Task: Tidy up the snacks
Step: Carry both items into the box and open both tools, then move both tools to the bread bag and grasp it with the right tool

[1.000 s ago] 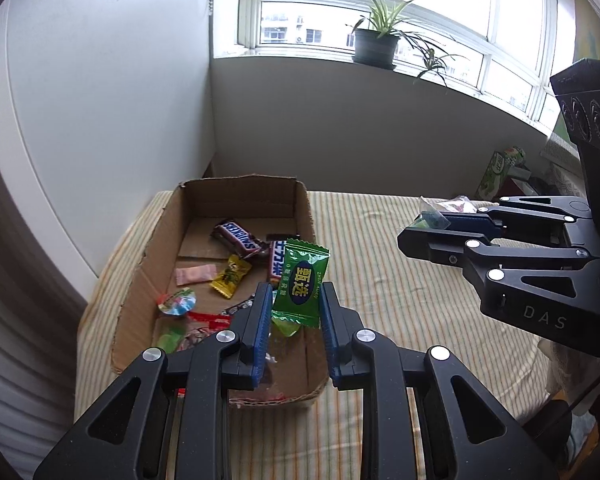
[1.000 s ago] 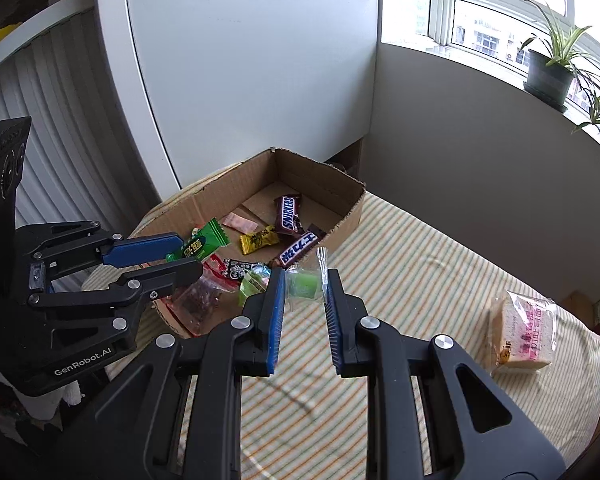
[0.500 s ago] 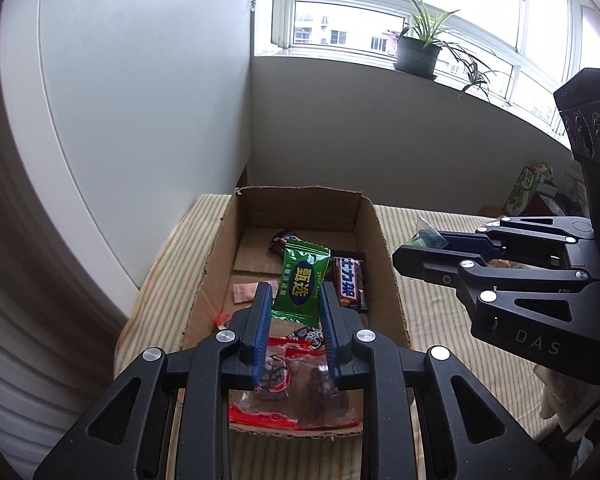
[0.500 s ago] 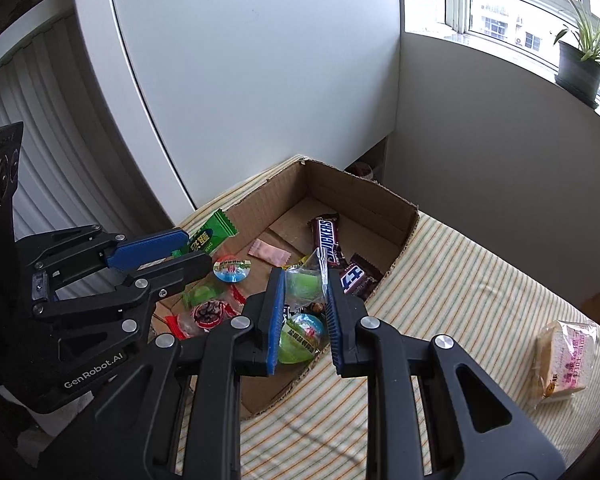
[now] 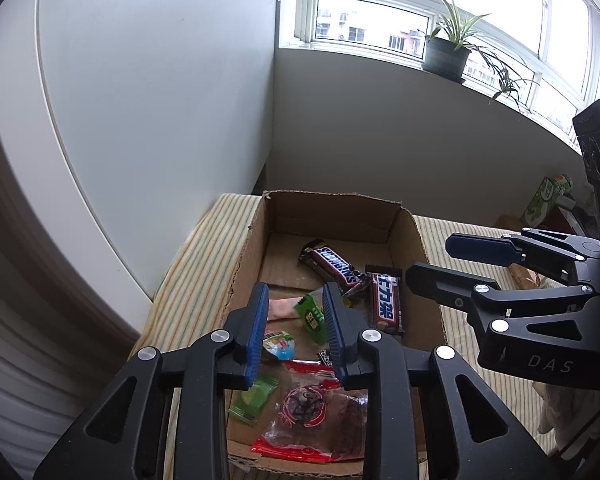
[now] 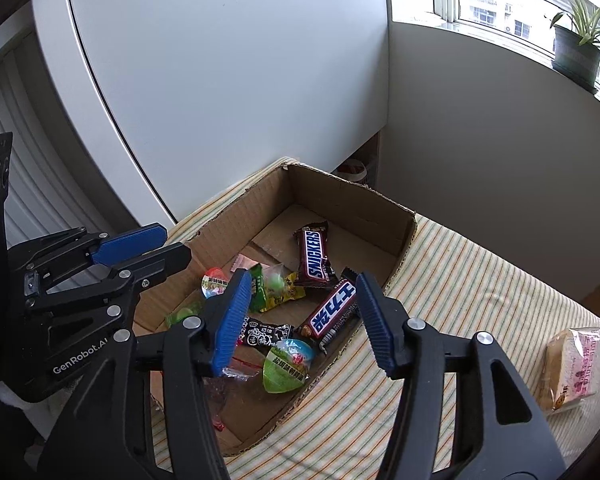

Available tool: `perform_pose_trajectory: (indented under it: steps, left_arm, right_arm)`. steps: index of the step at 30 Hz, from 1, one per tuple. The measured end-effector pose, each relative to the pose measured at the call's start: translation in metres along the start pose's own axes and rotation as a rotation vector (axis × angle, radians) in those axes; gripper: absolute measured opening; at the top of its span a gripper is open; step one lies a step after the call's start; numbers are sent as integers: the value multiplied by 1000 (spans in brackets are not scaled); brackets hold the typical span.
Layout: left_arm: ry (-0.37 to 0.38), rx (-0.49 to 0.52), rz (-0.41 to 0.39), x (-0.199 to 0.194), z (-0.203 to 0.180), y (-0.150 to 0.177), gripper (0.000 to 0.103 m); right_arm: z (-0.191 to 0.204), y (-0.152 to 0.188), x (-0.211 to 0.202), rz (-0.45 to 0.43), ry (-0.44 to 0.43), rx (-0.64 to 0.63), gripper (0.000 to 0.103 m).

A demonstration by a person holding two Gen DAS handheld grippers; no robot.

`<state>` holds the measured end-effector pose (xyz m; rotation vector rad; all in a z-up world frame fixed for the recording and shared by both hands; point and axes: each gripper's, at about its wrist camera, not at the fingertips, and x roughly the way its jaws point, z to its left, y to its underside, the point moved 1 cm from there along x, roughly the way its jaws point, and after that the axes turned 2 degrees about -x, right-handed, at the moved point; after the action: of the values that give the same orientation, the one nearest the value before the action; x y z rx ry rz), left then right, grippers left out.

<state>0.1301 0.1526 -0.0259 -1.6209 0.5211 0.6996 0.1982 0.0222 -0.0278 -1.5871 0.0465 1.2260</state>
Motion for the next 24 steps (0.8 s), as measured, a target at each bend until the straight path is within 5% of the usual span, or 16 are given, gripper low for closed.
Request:
perform_pose_trajectory:
  steps: [6, 9, 12, 24]
  left_arm:
    - [4, 8, -8, -4, -5, 1, 29]
    - [7, 16, -24, -9, -10, 1, 55]
    - [-5, 15, -42, -12, -15, 1, 68]
    - [-6, 37, -45, -13, -36, 9, 70]
  right_arm:
    - [-7, 2, -11, -17, 23, 3, 77]
    - [-12, 4, -18, -26, 38, 5, 90]
    - [-20, 8, -27, -35, 54, 12, 91]
    - [-71, 36, -75, -87, 115, 98, 94]
